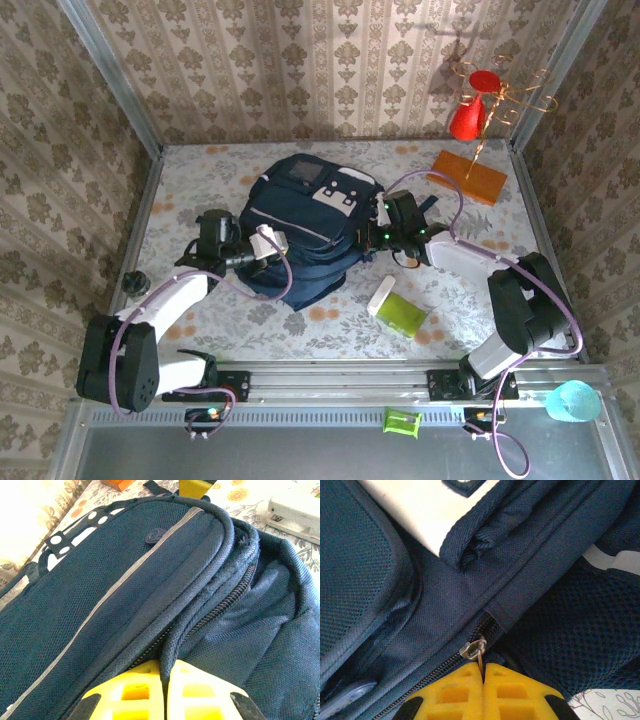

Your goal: Pack the student bag

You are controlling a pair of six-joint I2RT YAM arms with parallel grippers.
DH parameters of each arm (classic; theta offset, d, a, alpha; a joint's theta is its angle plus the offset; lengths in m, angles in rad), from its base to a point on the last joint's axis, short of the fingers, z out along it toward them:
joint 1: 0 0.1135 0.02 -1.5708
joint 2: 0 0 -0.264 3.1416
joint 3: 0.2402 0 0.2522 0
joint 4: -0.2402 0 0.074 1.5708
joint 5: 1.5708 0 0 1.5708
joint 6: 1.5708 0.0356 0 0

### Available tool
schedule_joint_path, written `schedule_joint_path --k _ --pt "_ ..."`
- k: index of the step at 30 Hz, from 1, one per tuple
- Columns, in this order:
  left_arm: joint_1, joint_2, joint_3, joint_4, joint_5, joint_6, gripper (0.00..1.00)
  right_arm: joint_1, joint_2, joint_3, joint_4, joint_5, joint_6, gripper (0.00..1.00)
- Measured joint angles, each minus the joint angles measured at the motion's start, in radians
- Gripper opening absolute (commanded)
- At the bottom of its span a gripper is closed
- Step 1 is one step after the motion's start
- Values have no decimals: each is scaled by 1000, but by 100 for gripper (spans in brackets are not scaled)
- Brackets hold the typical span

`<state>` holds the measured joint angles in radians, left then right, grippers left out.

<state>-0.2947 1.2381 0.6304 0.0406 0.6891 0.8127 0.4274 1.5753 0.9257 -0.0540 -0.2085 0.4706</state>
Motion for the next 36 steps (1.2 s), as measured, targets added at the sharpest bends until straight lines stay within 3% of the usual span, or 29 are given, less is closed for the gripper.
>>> schedule_joint_path --k 7,20,25,30,32,33,34,36 --pt "4 27 10 9 0 3 0 7 -11 -40 79 30 76 0" --pt "82 122 71 63 39 -21 0 114 -118 -135 132 208 183 0" --pt "115 122 71 87 28 -32 0 83 -153 -187 86 303 250 0" --pt "136 122 71 101 -2 -40 0 51 -144 -195 76 315 258 0" --pt "139 122 71 105 -13 -50 0 51 -144 -195 100 291 214 7" --pt "140 122 71 105 -16 -51 4 51 -144 -194 106 279 187 12" --pt "140 123 71 105 -21 -55 17 51 -144 -191 108 265 153 18" --pt "140 123 71 105 -30 -74 33 51 -142 -171 95 240 92 28"
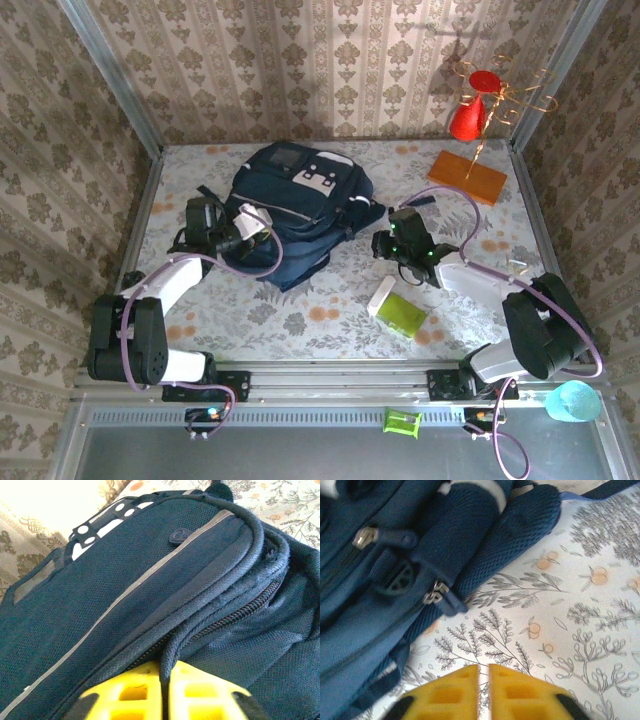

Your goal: Pack the student bag

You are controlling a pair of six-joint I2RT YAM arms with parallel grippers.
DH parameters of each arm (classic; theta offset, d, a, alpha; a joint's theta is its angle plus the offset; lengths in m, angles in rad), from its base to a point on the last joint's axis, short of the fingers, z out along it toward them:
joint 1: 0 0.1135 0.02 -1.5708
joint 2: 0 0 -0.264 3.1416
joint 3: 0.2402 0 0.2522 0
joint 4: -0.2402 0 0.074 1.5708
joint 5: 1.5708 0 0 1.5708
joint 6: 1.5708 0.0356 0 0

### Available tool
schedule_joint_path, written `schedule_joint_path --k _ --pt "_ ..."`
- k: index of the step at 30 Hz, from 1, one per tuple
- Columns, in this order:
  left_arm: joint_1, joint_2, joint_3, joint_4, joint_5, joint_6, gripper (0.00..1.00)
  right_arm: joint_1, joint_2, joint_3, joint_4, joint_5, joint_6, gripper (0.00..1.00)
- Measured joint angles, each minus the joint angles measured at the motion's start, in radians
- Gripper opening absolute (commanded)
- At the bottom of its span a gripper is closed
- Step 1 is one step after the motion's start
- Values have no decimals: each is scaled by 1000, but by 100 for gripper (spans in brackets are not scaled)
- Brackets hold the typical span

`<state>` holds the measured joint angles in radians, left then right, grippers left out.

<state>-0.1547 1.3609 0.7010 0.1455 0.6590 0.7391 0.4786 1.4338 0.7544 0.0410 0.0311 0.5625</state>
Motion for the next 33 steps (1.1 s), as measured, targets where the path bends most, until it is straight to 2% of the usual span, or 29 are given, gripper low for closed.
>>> schedule_joint_path --k 2,3,4,6,9,13,16,18,20,23,26,29,33 --pt "6 -1 0 6 -6 -26 54 -2 15 53 -19 -18 -56 39" --pt "8 -5 -2 11 -9 -39 68 -5 26 82 -21 -22 -74 43" --pt "11 -15 -8 23 -11 -60 74 -9 41 113 -18 -31 -89 47" --pt "14 -62 -41 55 -20 -122 80 -23 87 184 -4 -51 -101 53" --pt "13 -160 -103 131 -34 -254 84 -64 206 320 9 -65 -76 59" --pt "13 -245 -161 254 -91 -500 89 -128 414 530 -23 -44 0 64" --pt "13 -276 -185 286 -184 -734 88 -163 545 640 -55 -36 42 67" --pt "14 -279 -174 243 -275 -891 87 -182 615 694 -77 -47 62 62" --pt "17 -267 -145 164 -345 -1030 87 -195 673 727 -82 -89 78 52" --pt "19 -216 -100 99 -372 -1173 85 -201 700 725 -77 -168 89 25" --pt "19 -145 -64 71 -363 -1261 84 -201 677 674 -18 -226 98 8" --pt "21 -54 -28 67 -344 -1317 82 -201 605 555 40 -257 106 0" --pt "17 76 51 63 -312 -1346 80 -189 454 341 121 -274 128 0"
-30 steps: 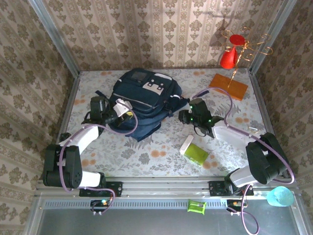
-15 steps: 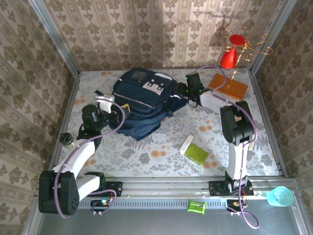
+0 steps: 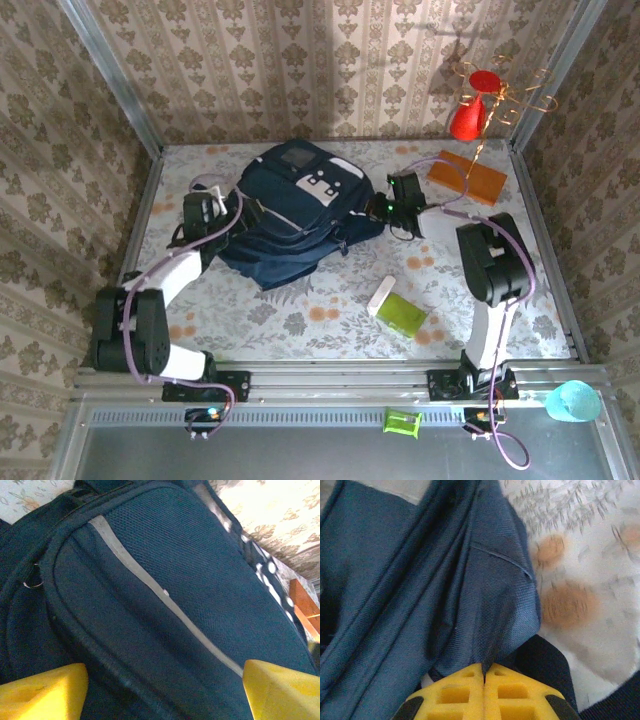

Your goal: Pack the student bag

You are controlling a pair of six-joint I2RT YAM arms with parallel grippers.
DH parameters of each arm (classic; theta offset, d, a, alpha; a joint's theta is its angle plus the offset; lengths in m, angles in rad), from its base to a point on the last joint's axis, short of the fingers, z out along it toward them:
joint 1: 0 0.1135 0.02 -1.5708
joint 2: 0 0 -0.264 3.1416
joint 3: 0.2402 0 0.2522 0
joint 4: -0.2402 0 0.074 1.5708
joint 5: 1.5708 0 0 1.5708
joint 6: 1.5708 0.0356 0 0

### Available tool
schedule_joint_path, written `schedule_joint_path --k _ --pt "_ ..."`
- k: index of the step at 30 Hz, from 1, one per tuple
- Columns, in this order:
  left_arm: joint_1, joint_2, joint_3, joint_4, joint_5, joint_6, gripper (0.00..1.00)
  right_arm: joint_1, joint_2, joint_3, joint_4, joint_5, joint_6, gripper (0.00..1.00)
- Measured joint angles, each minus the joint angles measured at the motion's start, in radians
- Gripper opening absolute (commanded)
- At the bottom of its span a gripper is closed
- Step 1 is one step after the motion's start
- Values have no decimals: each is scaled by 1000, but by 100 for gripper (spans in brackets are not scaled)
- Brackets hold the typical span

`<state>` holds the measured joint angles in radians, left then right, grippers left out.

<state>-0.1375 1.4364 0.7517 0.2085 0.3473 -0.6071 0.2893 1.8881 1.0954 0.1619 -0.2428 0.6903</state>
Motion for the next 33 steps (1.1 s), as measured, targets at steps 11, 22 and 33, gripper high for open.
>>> schedule_joint_path --k 11,22,33 --pt "-13 255 275 -26 19 11 86 163 -359 -369 29 164 3 31" --pt "-311 -274 -7 -180 -396 74 82 206 -451 -287 -63 226 -189 52" --pt "-509 -388 -123 -307 -455 23 71 295 -151 107 -78 1 -110 52"
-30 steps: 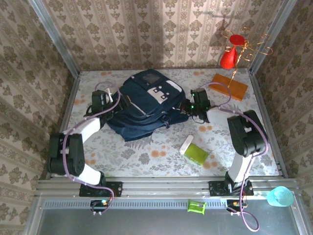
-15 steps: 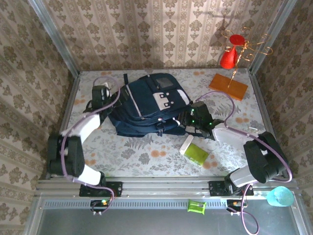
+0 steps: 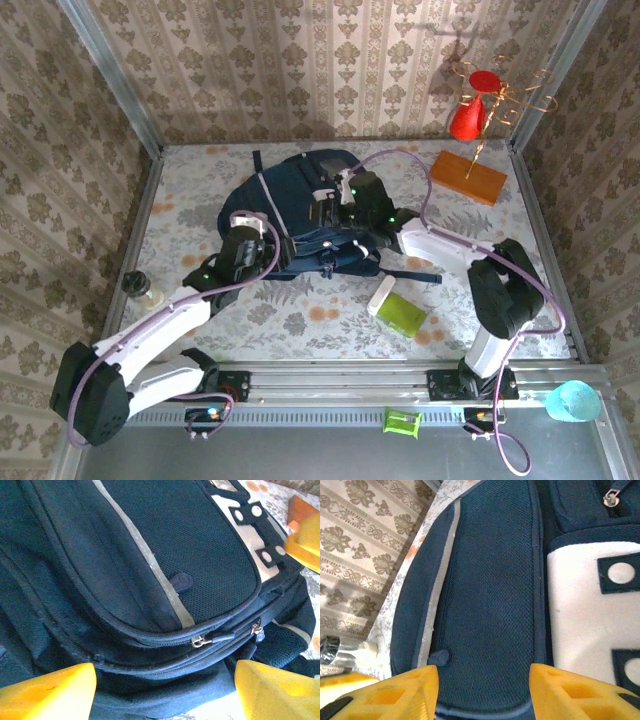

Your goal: Pack the student bag

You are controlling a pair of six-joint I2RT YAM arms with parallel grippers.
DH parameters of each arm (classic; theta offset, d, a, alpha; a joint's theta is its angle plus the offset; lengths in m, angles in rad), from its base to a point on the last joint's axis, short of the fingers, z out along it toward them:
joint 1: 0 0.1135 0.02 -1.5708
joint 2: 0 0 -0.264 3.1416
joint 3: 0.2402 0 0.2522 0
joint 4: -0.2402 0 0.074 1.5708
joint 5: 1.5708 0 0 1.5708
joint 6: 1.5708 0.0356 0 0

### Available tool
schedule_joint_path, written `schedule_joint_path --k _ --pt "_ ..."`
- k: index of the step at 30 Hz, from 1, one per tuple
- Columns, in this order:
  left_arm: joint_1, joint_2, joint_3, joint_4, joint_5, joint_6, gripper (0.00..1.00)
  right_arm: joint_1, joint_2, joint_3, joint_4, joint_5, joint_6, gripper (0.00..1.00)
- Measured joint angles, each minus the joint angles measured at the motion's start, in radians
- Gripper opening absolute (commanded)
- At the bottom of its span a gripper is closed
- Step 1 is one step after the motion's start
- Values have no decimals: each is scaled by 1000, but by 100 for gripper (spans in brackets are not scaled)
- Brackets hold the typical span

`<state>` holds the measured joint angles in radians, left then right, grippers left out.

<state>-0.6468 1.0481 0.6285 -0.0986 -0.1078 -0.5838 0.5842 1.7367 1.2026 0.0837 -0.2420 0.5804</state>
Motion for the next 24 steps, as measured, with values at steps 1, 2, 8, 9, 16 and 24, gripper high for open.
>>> schedule_joint_path --k 1,2,8,9,16,24 --pt "-4 6 1 0 10 -3 70 0 16 15 -13 -3 3 51" --pt "-12 16 1 0 19 -8 69 0 34 31 -27 -6 7 51" --pt "-28 51 1 1 51 -19 66 -1 90 70 -97 -6 18 52" --pt "-28 51 1 1 51 -19 66 -1 97 80 -109 -6 18 51" --pt "-28 84 10 6 68 -22 54 -5 142 121 -116 -36 41 18" --pt "-40 90 45 7 89 -26 52 -14 127 87 -46 -71 129 0"
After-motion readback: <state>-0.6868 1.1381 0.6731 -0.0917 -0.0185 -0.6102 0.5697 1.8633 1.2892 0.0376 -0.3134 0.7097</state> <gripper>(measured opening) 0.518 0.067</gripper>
